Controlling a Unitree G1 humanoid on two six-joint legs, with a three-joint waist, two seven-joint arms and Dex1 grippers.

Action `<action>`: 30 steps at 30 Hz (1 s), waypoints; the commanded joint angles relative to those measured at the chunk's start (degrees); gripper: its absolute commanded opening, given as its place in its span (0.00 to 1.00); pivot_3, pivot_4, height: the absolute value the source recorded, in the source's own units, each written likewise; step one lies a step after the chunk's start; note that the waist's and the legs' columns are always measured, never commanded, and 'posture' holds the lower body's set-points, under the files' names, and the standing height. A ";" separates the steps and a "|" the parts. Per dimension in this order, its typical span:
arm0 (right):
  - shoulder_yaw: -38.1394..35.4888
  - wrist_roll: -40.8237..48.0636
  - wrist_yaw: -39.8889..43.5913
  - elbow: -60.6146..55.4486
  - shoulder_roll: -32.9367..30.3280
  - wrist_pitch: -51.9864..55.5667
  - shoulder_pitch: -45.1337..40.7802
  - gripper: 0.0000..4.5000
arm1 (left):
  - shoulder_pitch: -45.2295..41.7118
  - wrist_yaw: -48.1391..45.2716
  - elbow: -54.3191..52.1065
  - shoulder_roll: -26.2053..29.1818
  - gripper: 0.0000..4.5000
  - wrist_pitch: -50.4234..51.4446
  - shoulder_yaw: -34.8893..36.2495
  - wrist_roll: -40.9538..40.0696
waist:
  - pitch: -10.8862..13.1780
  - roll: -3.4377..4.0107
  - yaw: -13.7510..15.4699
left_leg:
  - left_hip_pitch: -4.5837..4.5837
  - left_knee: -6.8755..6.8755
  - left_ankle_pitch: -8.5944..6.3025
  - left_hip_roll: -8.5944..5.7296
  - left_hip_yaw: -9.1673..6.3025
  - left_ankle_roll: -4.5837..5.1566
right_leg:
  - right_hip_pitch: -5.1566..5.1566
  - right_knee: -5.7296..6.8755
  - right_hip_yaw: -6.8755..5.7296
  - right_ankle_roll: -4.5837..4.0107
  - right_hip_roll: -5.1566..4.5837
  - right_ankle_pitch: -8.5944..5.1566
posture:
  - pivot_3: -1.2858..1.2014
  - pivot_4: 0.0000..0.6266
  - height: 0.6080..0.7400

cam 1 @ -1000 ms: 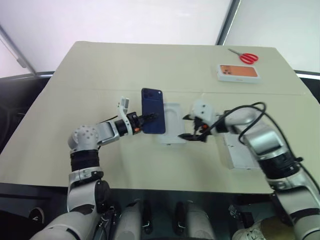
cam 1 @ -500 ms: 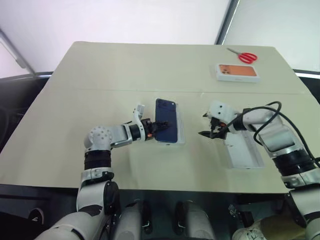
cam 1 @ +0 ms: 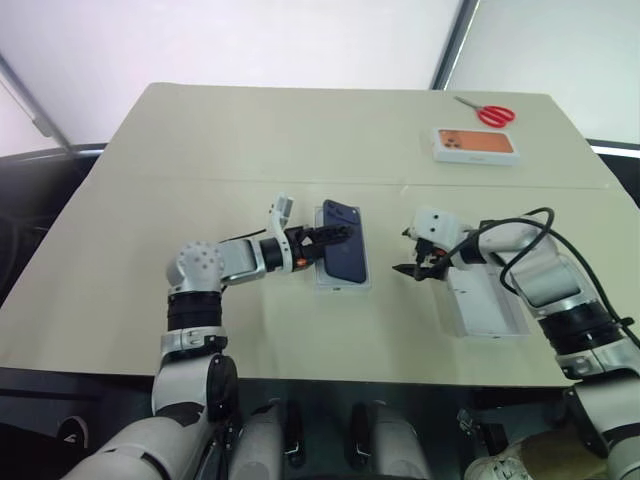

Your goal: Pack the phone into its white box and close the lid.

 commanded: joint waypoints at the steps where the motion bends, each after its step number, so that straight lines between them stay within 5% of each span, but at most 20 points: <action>1: -0.86 -0.44 -0.52 0.25 0.54 -1.26 -1.04 0.88 | -1.16 -0.63 -3.60 0.69 0.98 1.60 0.86 -2.63 | 0.00 0.00 0.00 | 0.00 0.00 0.00 0.00 0.00 0.00 | 0.00 0.00 0.00 0.00 0.00 0.00 | 0.52 0.24 0.98; 17: -1.39 -1.03 -2.47 2.98 4.56 -4.27 -2.87 0.88 | 1.16 -3.92 -15.46 13.85 0.98 -4.06 -7.62 3.36 | 0.02 0.02 -0.06 | 0.01 -0.02 -0.01 -0.01 0.00 -0.03 | 0.01 0.00 0.01 0.00 0.00 0.00 | 0.52 0.24 0.98; 18: -2.11 0.17 -2.19 3.01 5.26 -2.97 -3.16 0.88 | 1.49 -3.74 -14.70 14.30 0.93 -4.22 -7.70 3.87 | 0.02 0.03 -0.12 | 0.01 -0.02 -0.01 0.00 0.00 -0.03 | 0.01 0.00 0.01 0.00 0.00 0.00 | 0.52 0.24 0.98; 21: -2.17 0.29 -2.16 3.20 5.69 -2.92 -3.21 0.68 | 4.05 -4.53 -14.10 17.07 0.69 -6.75 -13.22 8.43 | 0.01 0.04 -0.20 | 0.01 -0.03 0.00 0.01 0.00 -0.02 | 0.00 0.00 0.01 -0.01 0.03 0.00 | 0.52 0.24 0.98; 27: -0.37 -1.94 -3.89 3.66 6.87 -4.79 -2.13 0.00 | 4.16 -5.48 -13.52 17.49 0.01 -9.48 -18.81 12.79 | 0.03 0.03 0.12 | -0.03 -0.02 -0.01 -0.02 0.01 -0.03 | -0.02 0.00 0.00 -0.01 -0.01 0.00 | 0.52 0.24 0.98; 30: 0.09 -2.80 -5.57 4.78 8.53 -5.32 -1.98 0.00 | 3.58 -7.35 -11.62 16.76 0.01 -12.80 -25.45 17.04 | 0.02 0.04 -0.03 | -0.02 -0.04 -0.01 -0.02 0.00 -0.04 | -0.02 0.00 0.01 -0.01 -0.03 -0.01 | 0.52 0.24 0.98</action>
